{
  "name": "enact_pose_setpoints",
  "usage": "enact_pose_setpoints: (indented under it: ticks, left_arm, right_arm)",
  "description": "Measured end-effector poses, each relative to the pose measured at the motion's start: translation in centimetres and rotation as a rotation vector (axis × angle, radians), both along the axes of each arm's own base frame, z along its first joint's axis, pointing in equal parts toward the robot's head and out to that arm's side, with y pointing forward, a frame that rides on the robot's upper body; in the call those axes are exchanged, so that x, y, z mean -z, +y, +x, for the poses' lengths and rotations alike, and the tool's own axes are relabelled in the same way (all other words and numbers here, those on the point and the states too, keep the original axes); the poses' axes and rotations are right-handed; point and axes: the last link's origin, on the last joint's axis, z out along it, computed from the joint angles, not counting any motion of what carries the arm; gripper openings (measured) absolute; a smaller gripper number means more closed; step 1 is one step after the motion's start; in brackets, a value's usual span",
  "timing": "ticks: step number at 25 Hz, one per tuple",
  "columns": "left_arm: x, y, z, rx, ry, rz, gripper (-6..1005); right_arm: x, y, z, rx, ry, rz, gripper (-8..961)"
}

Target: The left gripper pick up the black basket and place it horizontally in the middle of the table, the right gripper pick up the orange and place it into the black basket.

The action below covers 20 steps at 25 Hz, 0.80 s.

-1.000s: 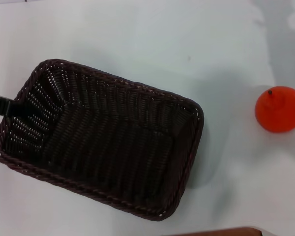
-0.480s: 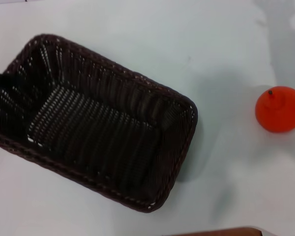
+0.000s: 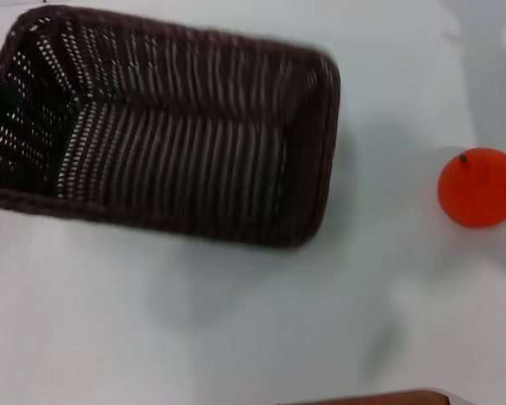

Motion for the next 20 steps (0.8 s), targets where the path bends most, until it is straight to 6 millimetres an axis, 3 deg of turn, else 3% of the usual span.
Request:
enact_pose_setpoints:
  ticks: [10,20]
  left_arm:
    - [3.5,-0.7,-2.7,-0.146,-0.153,0.043,188]
    - [4.7,-1.5,-4.3,-0.211,-0.228,0.097,193]
  right_arm:
    - [-0.2,0.3,0.1,0.009,0.0,0.001,763]
    - [0.1,1.1,-0.4,0.008,0.002,-0.022,762]
